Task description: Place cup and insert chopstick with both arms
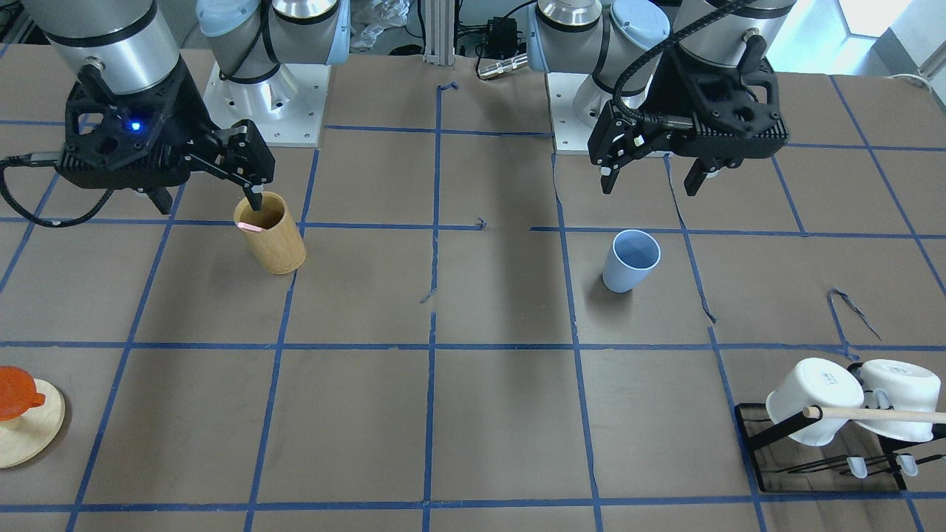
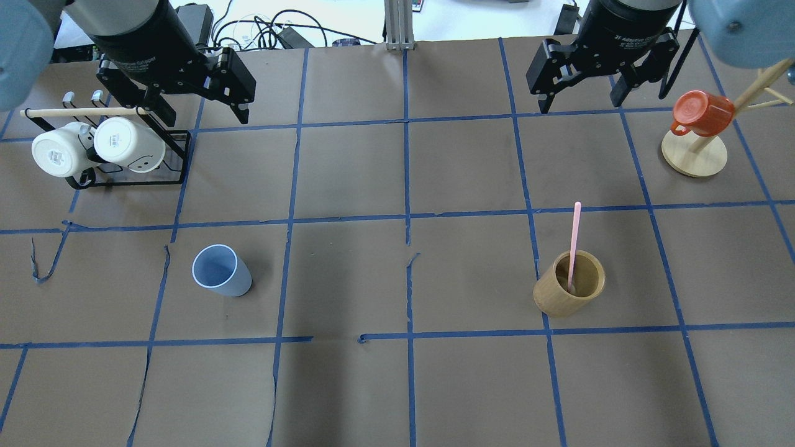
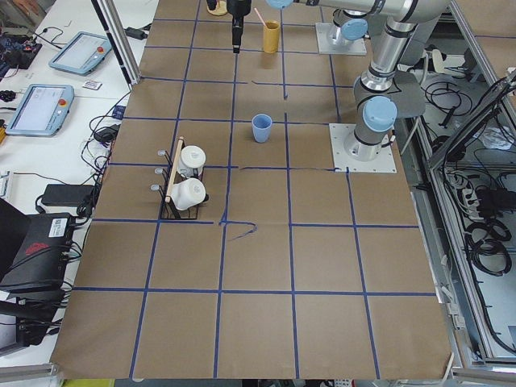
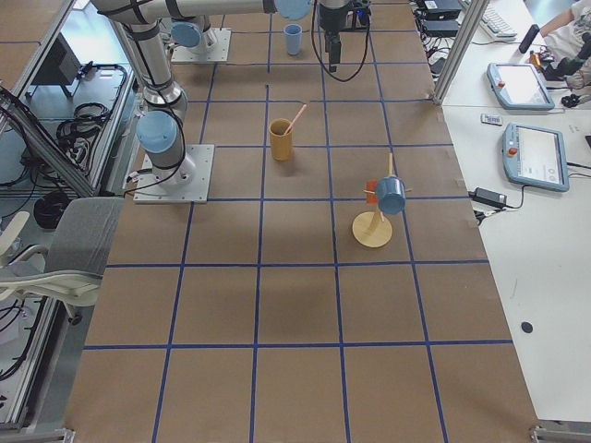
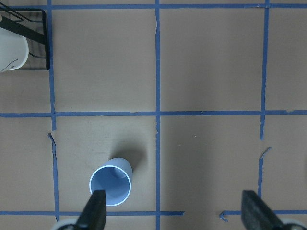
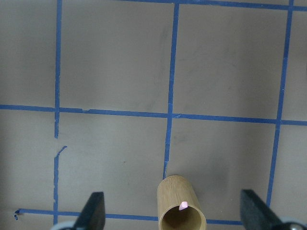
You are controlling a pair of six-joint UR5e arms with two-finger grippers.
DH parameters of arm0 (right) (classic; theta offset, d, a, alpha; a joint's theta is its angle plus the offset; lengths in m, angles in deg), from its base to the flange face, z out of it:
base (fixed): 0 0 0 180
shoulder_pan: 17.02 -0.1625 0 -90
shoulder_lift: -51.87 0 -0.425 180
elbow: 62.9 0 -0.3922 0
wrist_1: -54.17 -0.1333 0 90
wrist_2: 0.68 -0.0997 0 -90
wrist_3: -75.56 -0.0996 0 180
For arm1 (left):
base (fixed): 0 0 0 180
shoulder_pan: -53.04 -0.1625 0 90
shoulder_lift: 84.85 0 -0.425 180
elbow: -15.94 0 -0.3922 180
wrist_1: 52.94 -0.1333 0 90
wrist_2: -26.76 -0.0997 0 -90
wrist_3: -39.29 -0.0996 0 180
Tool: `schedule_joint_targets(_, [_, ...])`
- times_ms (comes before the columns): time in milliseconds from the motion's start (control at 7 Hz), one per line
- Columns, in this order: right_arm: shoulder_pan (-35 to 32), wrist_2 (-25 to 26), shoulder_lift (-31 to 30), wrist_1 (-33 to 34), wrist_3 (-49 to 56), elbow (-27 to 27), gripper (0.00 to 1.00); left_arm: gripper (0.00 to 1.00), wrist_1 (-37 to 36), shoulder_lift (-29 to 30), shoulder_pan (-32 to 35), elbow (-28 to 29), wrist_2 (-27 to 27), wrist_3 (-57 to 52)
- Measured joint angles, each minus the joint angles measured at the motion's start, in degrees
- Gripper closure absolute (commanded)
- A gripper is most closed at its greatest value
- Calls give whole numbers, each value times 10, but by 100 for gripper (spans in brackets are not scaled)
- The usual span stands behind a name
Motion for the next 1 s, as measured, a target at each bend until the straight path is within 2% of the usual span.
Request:
schedule_joint_targets(714, [5,0,0,-5,-1,-10,0,0,0,-1,-1,0,1,0])
schedule_joint_targets(1000, [21,-1,-2,-10,1,-54,0,0,0,-1,-1,0,-1,0])
